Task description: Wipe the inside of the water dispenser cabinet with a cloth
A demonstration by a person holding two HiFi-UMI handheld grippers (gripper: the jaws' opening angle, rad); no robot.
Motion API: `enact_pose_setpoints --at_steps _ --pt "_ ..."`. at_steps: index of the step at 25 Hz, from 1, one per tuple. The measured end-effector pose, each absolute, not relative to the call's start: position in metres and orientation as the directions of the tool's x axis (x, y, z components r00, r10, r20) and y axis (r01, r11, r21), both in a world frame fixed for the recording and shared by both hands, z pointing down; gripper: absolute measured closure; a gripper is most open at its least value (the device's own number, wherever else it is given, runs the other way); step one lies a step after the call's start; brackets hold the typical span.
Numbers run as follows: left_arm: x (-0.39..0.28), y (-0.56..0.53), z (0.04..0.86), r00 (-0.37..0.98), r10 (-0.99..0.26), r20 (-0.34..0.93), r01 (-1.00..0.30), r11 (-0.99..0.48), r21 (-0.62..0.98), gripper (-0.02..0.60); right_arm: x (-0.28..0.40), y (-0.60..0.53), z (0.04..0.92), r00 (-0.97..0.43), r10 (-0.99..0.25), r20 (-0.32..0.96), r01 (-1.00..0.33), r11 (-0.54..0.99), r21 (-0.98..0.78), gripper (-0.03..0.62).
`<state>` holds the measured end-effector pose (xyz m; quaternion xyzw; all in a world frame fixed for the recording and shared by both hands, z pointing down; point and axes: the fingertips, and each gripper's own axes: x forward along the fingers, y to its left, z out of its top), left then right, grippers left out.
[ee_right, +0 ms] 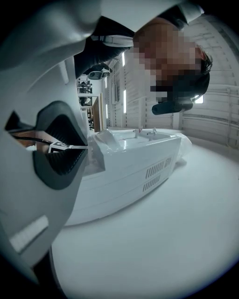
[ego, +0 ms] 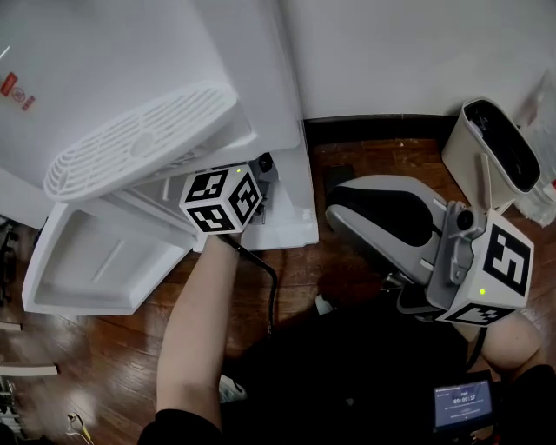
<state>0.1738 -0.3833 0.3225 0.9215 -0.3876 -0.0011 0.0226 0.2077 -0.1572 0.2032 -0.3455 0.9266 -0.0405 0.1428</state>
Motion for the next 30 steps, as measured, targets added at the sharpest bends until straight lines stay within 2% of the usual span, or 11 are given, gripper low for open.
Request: enact_pose_setpoints --at_steps 7,10,13,15,22,27,30 --pt "0.100 -0.410 0.332 0.367 -0.929 0.048 -0.923 -0.370 -0.105 0.413 0.206 -0.157 0.203 -0.726 -0.646 -0.236 -0.624 0.763 -0.169 0.569" --pt "0.063 -0.422 0.342 0.200 -0.976 0.091 -0.973 -0.208 -0.098 0.414 0.206 -0.158 0.204 -0.726 -0.645 -0.237 -0.620 0.764 -0.179 0.569" --pt "0.050 -0.429 0.357 0.134 -0.984 0.120 -0.985 -0.146 -0.094 0.415 0.207 -0.158 0.204 -0.723 -0.649 -0.236 -0.623 0.761 -0.182 0.569" --pt "0.052 -0.431 0.362 0.157 -0.982 0.102 -0.984 -0.164 -0.064 0.414 0.207 -0.158 0.204 -0.721 -0.651 -0.238 -0.625 0.759 -0.182 0.569" --pt "0.100 -0.415 0.377 0.426 -0.900 0.093 -0.901 -0.412 0.137 0.413 0.203 -0.159 0.206 -0.741 -0.631 -0.228 -0.604 0.776 -0.183 0.569" --pt "0.151 -0.394 0.395 0.640 -0.751 0.162 -0.768 -0.625 0.138 0.414 0.203 -0.160 0.208 -0.740 -0.635 -0.221 -0.607 0.772 -0.188 0.569" --pt "0.172 -0.386 0.397 0.697 -0.697 0.171 -0.717 -0.668 0.199 0.414 0.205 -0.161 0.209 -0.734 -0.643 -0.220 -0.610 0.766 -0.202 0.569"
